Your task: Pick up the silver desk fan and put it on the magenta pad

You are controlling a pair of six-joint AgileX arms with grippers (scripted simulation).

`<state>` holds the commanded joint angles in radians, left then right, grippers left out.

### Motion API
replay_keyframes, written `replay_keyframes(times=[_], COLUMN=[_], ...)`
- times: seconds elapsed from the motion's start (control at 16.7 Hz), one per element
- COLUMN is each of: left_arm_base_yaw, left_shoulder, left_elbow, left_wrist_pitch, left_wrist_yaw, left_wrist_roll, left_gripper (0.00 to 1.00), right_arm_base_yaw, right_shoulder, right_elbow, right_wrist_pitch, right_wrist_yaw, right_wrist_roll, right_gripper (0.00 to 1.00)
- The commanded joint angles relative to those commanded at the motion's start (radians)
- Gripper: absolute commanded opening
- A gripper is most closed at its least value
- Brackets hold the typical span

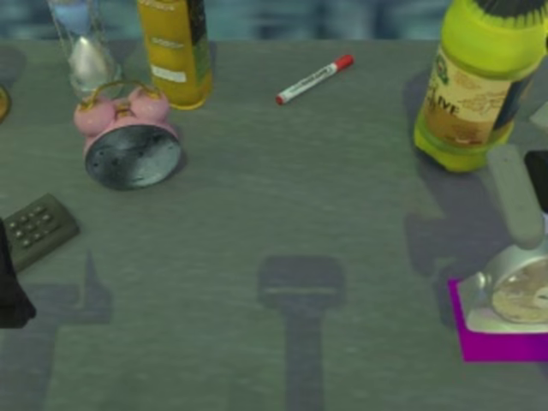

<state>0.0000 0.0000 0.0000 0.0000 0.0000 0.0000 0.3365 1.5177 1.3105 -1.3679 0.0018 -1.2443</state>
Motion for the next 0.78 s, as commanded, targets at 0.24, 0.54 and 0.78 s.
replay_keyframes(times=[0.24, 0.54, 0.78], left_arm_base_yaw=[0.0, 0.0, 0.0], left_shoulder=[0.0, 0.0, 0.0], left_elbow=[0.0, 0.0, 0.0], left_wrist_pitch=[0.0, 0.0, 0.0], left_wrist_yaw=[0.0, 0.0, 0.0], left_wrist_roll=[0.0, 0.0, 0.0], left_gripper=[1.0, 1.0, 1.0], right_arm_base_yaw=[-0.004, -0.008, -0.008], right_shoulder=[0.005, 0.013, 0.013], right_elbow=[-0.057, -0.125, -0.125], right_wrist_pitch=[0.063, 0.142, 0.142], right_wrist_yaw=[0.001, 0.0, 0.0], right_wrist_roll=[-0.001, -0.005, -0.005], right_gripper=[0.0, 0.0, 0.15])
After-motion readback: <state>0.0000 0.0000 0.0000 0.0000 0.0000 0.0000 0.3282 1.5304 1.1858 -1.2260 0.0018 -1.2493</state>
